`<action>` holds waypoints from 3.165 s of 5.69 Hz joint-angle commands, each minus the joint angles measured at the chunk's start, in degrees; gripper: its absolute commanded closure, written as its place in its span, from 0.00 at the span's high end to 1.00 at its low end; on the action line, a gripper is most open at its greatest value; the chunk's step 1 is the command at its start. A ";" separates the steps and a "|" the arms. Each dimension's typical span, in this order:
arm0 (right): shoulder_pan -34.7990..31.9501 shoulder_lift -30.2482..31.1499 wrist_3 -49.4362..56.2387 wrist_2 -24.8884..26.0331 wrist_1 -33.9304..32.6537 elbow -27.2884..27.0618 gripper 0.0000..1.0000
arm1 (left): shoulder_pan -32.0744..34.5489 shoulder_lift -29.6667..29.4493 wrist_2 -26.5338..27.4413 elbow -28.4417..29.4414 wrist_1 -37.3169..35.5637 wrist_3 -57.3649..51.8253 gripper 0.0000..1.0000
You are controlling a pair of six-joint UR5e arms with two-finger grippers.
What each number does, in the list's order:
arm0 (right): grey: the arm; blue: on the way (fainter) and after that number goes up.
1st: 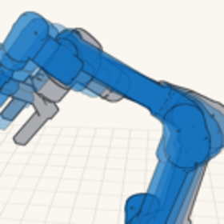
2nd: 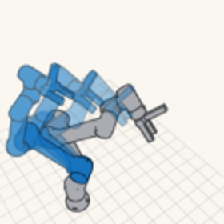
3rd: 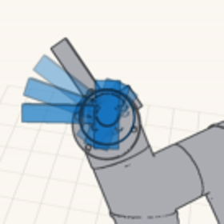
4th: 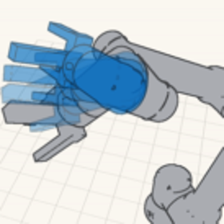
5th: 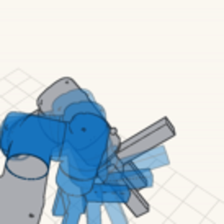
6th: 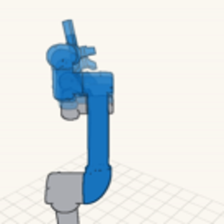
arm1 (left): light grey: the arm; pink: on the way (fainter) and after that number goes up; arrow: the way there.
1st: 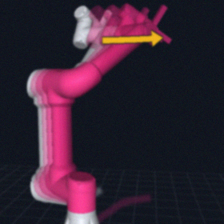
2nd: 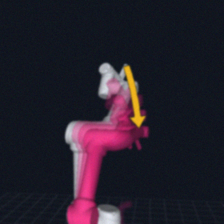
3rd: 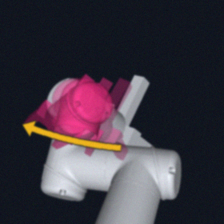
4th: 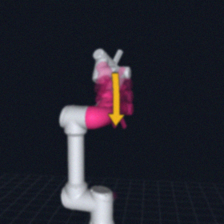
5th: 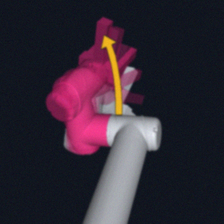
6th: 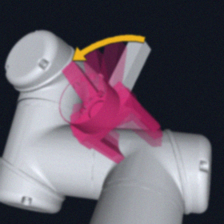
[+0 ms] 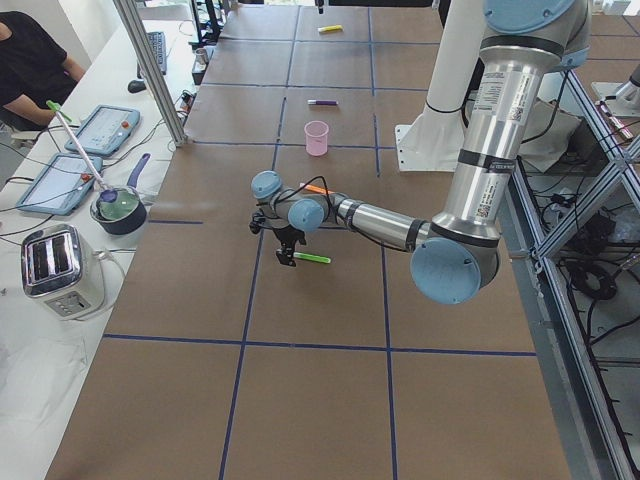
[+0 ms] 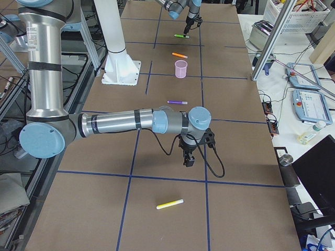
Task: Collect pens into pen holder
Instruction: 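Lower the left gripper onto the green marker and grasp it, then lift the green marker with the left gripper and carry it over the pink cup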
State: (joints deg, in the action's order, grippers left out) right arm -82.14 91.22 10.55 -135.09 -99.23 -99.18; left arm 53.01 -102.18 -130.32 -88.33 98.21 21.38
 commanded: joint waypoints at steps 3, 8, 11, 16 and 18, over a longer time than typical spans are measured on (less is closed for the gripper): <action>0.14 -0.07 0.00 0.00 0.00 0.65 1.00 | -1.33 0.14 0.33 0.09 -0.12 0.51 0.52; 0.14 -0.51 0.00 -0.09 0.09 0.66 1.00 | -1.25 -6.85 0.06 -5.07 -0.12 0.68 0.00; 0.14 -0.86 0.00 -0.09 0.00 0.57 1.00 | -4.22 -16.35 4.96 -15.28 3.62 10.18 0.00; 0.14 -0.86 0.00 -0.09 0.09 0.57 1.00 | -27.25 -24.20 48.64 -15.38 13.68 23.53 0.00; 0.22 -0.86 0.00 -0.09 0.09 0.74 1.00 | -28.83 -25.52 50.85 -14.07 13.76 32.13 0.00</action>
State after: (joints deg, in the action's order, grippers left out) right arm -81.96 90.35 10.55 -135.18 -99.14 -98.51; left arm 25.14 -126.98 -81.20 -102.93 111.91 50.97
